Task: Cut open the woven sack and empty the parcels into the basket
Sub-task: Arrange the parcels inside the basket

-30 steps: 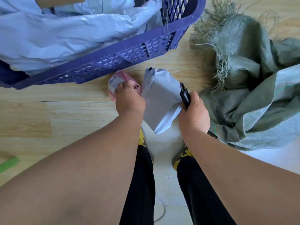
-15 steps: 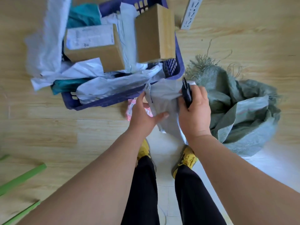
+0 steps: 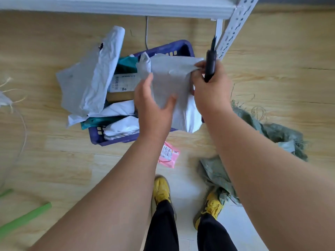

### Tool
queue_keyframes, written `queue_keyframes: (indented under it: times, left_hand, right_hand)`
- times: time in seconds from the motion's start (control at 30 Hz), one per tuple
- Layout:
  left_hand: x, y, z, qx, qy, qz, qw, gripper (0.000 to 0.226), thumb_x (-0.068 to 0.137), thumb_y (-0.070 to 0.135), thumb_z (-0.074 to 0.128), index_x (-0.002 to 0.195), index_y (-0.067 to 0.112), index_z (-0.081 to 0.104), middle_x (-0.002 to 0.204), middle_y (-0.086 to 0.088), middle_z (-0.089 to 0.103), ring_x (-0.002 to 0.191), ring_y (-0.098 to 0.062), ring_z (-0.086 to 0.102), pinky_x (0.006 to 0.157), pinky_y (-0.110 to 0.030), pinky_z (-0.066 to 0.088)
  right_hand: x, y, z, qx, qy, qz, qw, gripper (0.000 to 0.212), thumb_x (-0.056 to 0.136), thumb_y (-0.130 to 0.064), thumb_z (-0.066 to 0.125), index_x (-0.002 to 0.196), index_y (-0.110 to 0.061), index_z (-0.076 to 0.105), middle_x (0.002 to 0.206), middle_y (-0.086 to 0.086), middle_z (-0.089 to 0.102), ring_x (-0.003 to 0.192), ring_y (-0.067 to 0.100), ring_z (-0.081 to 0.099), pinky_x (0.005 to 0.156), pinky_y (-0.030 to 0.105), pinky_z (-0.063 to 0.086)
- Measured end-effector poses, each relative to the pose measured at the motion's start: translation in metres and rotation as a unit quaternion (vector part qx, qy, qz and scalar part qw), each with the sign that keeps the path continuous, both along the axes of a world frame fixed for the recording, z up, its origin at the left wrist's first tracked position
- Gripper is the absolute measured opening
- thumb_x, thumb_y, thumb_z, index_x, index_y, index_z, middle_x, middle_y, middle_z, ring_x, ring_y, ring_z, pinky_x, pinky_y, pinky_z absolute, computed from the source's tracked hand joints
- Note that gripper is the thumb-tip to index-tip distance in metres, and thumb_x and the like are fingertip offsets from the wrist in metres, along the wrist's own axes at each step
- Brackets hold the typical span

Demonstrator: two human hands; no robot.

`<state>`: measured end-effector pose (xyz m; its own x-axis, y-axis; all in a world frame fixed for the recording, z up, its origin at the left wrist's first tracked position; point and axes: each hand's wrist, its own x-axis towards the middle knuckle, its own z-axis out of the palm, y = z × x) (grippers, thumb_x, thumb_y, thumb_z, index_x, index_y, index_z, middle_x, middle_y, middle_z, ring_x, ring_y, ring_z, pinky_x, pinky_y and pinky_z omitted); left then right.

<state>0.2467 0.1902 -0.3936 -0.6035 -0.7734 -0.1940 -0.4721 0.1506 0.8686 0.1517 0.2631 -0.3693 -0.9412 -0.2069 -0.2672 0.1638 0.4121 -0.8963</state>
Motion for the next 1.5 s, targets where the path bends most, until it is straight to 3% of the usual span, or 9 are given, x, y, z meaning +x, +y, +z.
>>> queue_keyframes:
  times: [0.13, 0.33, 0.47, 0.6, 0.83, 0.97, 1.13, 1.3, 1.5]
  left_hand:
    - [0.006, 0.0, -0.015, 0.029, -0.073, -0.044, 0.996, 0.052, 0.09, 0.019, 0.062, 0.139, 0.022, 0.044, 0.14, 0.004, 0.038, 0.133, -0.011, 0.035, 0.103, -0.016, 0.026]
    - [0.01, 0.002, -0.042, 0.031, -0.141, -0.151, 0.978, 0.051, 0.095, 0.016, 0.055, 0.143, 0.019, 0.04, 0.154, 0.003, 0.025, 0.14, -0.011, 0.026, 0.1, -0.011, 0.017]
    - [-0.004, 0.001, -0.052, 0.029, -0.149, -0.179, 0.972, 0.058, 0.096, 0.015, 0.053, 0.149, 0.023, 0.03, 0.161, 0.002, 0.004, 0.148, -0.012, 0.005, 0.117, -0.025, 0.009]
    - [-0.023, -0.006, -0.05, 0.048, -0.092, -0.153, 0.983, 0.058, 0.095, 0.018, 0.055, 0.148, 0.021, 0.032, 0.16, 0.002, 0.016, 0.146, -0.011, 0.015, 0.115, -0.022, 0.012]
    - [-0.01, -0.009, -0.065, -0.067, -0.126, -0.032, 0.989, 0.049, 0.091, 0.01, 0.055, 0.138, 0.007, 0.045, 0.147, -0.01, 0.037, 0.136, -0.021, 0.034, 0.108, -0.02, 0.022]
    - [-0.011, -0.017, -0.077, -0.049, -0.167, -0.111, 0.978, 0.06, 0.094, 0.014, 0.054, 0.149, 0.012, 0.028, 0.158, -0.004, 0.021, 0.145, -0.019, 0.02, 0.116, -0.028, 0.018]
    - [0.019, 0.001, -0.085, -0.069, -0.117, -0.07, 0.988, 0.056, 0.092, 0.005, 0.053, 0.145, 0.011, 0.036, 0.154, -0.004, 0.03, 0.142, -0.019, 0.025, 0.113, -0.021, 0.018]
    - [0.055, 0.024, -0.1, -0.088, -0.1, 0.01, 0.991, 0.049, 0.09, -0.001, 0.048, 0.135, 0.018, 0.048, 0.143, 0.002, 0.042, 0.134, -0.013, 0.037, 0.104, -0.018, 0.032]
    - [0.112, 0.046, -0.155, 0.001, -0.235, 0.016, 0.972, 0.037, 0.09, 0.004, 0.048, 0.121, 0.022, 0.056, 0.131, 0.002, 0.047, 0.12, -0.017, 0.05, 0.091, -0.025, 0.041]
  right_hand:
    - [0.002, 0.0, -0.021, 0.04, -0.079, 0.099, 0.991, 0.059, 0.094, -0.016, 0.051, 0.143, -0.044, 0.034, 0.107, -0.017, 0.053, 0.069, -0.002, 0.05, 0.054, 0.011, 0.038]
    - [0.032, 0.016, -0.053, 0.098, -0.063, 0.087, 0.989, 0.047, 0.089, -0.014, 0.054, 0.134, -0.027, 0.052, 0.133, 0.001, 0.054, 0.115, 0.021, 0.054, 0.096, 0.032, 0.043]
    - [0.041, 0.023, -0.06, 0.074, -0.08, 0.053, 0.993, 0.046, 0.09, -0.014, 0.052, 0.131, -0.035, 0.053, 0.113, -0.005, 0.061, 0.095, 0.016, 0.055, 0.084, 0.028, 0.043]
    - [0.032, 0.009, -0.056, 0.026, -0.082, 0.047, 0.995, 0.05, 0.09, -0.009, 0.054, 0.135, -0.032, 0.052, 0.089, -0.031, 0.054, 0.086, 0.0, 0.058, 0.077, 0.012, 0.043]
    - [0.011, -0.028, -0.058, 0.044, -0.087, 0.169, 0.981, 0.053, 0.09, -0.014, 0.057, 0.142, -0.023, 0.047, 0.132, -0.007, 0.057, 0.118, 0.012, 0.054, 0.095, 0.019, 0.042]
    - [0.017, -0.012, -0.062, 0.033, -0.096, 0.153, 0.983, 0.037, 0.09, -0.008, 0.054, 0.124, -0.022, 0.059, 0.085, -0.02, 0.058, 0.082, 0.01, 0.055, 0.063, 0.009, 0.041]
    - [0.05, 0.008, -0.084, 0.008, -0.102, 0.126, 0.987, 0.043, 0.091, -0.009, 0.053, 0.13, -0.028, 0.054, 0.109, -0.018, 0.061, 0.098, 0.007, 0.057, 0.088, 0.021, 0.045]
    - [0.084, 0.03, -0.104, 0.095, 0.058, 0.012, 0.994, 0.02, 0.092, -0.011, 0.052, 0.11, -0.011, 0.062, 0.098, -0.011, 0.049, 0.098, 0.018, 0.054, 0.07, 0.015, 0.032]
    - [0.139, 0.05, -0.162, 0.193, -0.059, 0.155, 0.967, 0.022, 0.09, -0.008, 0.05, 0.107, -0.015, 0.061, 0.109, 0.0, 0.057, 0.092, 0.024, 0.055, 0.07, 0.034, 0.043]
